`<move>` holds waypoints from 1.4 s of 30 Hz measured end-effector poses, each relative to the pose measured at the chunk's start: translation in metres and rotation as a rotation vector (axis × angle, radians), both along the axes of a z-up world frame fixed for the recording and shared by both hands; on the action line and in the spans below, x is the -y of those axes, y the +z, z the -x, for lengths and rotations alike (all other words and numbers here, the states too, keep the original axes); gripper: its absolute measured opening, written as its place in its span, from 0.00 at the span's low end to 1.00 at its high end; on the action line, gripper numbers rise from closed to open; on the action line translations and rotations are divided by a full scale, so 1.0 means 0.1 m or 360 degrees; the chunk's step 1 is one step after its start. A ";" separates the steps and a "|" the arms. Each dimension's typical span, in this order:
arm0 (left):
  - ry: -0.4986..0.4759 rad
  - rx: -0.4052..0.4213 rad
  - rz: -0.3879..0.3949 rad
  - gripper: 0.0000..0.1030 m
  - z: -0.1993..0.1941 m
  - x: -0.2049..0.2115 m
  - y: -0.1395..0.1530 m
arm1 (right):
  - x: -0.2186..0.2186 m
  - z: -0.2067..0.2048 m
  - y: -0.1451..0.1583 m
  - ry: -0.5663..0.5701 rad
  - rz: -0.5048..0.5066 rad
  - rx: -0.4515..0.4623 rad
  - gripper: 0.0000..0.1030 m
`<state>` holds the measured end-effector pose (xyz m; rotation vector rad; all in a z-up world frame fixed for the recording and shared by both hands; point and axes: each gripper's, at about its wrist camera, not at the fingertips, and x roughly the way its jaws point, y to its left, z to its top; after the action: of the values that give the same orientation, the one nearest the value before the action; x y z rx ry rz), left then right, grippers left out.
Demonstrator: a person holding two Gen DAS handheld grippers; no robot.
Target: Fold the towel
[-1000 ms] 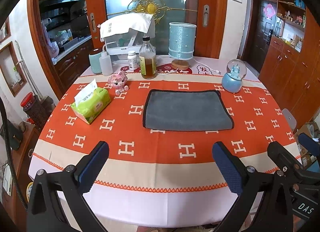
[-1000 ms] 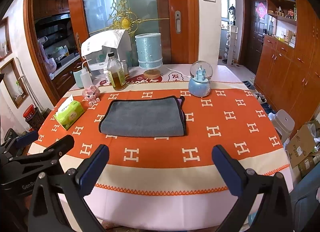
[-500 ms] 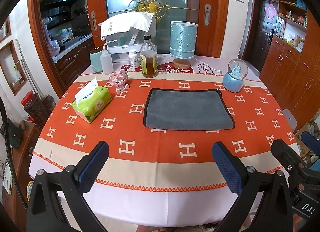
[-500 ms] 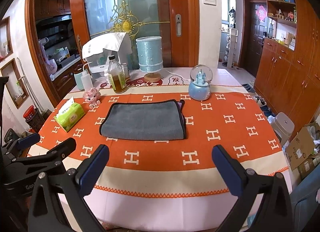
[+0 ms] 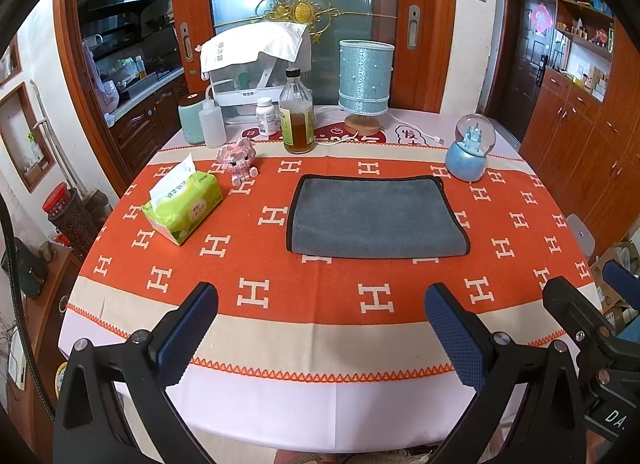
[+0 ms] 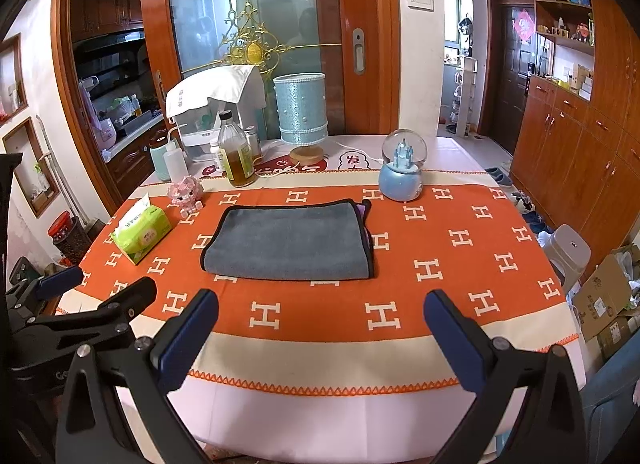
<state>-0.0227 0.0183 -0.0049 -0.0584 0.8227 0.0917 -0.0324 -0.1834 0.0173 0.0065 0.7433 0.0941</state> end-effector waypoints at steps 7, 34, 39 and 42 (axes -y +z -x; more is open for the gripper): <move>0.0002 0.0000 -0.0001 0.99 0.00 0.00 0.00 | 0.00 -0.01 0.00 0.0002 0.0001 -0.0001 1.00; 0.0002 -0.0019 0.0001 0.99 0.02 -0.04 -0.06 | -0.09 0.05 -0.08 0.0009 0.0006 -0.0021 1.00; 0.0003 -0.0022 0.0004 0.99 0.03 -0.05 -0.06 | -0.10 0.05 -0.10 0.0012 0.0004 -0.0027 1.00; 0.0002 -0.0025 0.0003 0.99 0.04 -0.05 -0.08 | -0.12 0.05 -0.13 0.0015 0.0000 -0.0036 1.00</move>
<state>-0.0263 0.0228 -0.0130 -0.0597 0.8384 0.0928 -0.0372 -0.1715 0.0042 0.0040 0.7659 0.1031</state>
